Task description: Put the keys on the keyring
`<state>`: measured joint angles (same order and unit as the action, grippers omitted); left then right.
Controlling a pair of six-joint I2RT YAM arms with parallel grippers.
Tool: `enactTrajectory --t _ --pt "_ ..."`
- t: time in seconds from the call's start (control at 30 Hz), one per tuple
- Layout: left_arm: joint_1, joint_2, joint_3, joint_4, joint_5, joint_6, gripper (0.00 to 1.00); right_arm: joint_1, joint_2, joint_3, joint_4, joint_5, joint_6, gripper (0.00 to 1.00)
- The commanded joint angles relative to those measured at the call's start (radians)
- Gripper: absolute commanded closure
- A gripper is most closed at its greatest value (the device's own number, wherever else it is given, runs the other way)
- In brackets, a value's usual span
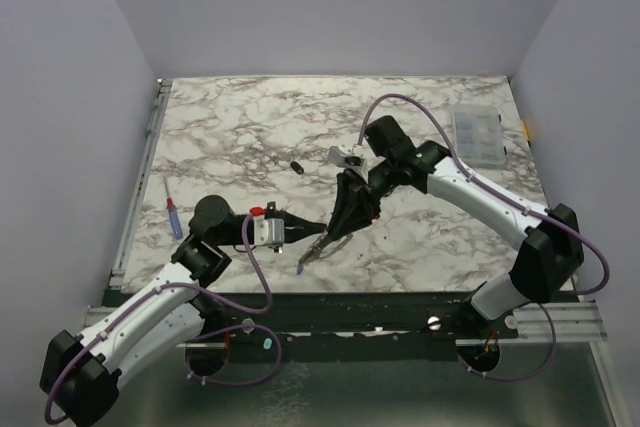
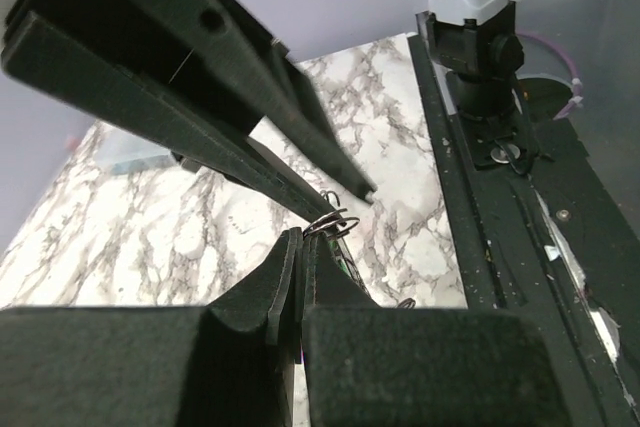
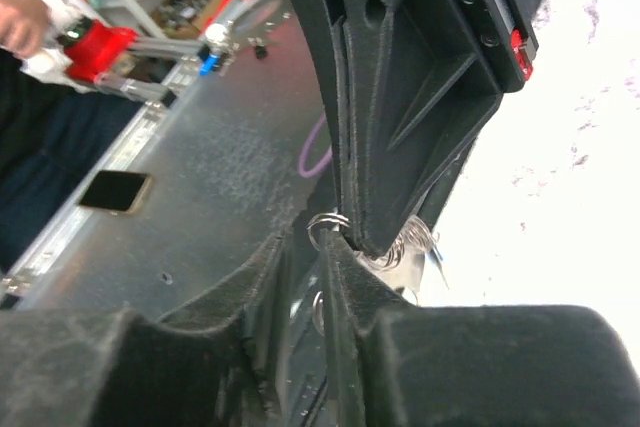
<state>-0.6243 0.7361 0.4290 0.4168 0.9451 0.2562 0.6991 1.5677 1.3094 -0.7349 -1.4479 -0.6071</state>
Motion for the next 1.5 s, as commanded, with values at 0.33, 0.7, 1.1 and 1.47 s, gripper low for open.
enactTrajectory --t 0.33,0.7,1.1,1.47 --pt "0.018 -0.025 0.016 0.024 -0.126 -0.028 1.00 0.004 -0.294 -0.223 0.549 0.377 0.389 0.55" --pt "0.020 0.011 0.046 0.102 -0.381 -0.229 1.00 0.004 -0.444 -0.477 1.021 0.756 0.560 0.54" --pt "0.020 -0.002 -0.007 0.225 -0.590 -0.457 1.00 0.005 -0.476 -0.660 1.424 0.809 0.706 0.55" --pt "0.019 0.026 -0.093 0.463 -0.654 -0.621 1.00 0.007 -0.413 -0.647 1.562 0.776 0.733 0.61"
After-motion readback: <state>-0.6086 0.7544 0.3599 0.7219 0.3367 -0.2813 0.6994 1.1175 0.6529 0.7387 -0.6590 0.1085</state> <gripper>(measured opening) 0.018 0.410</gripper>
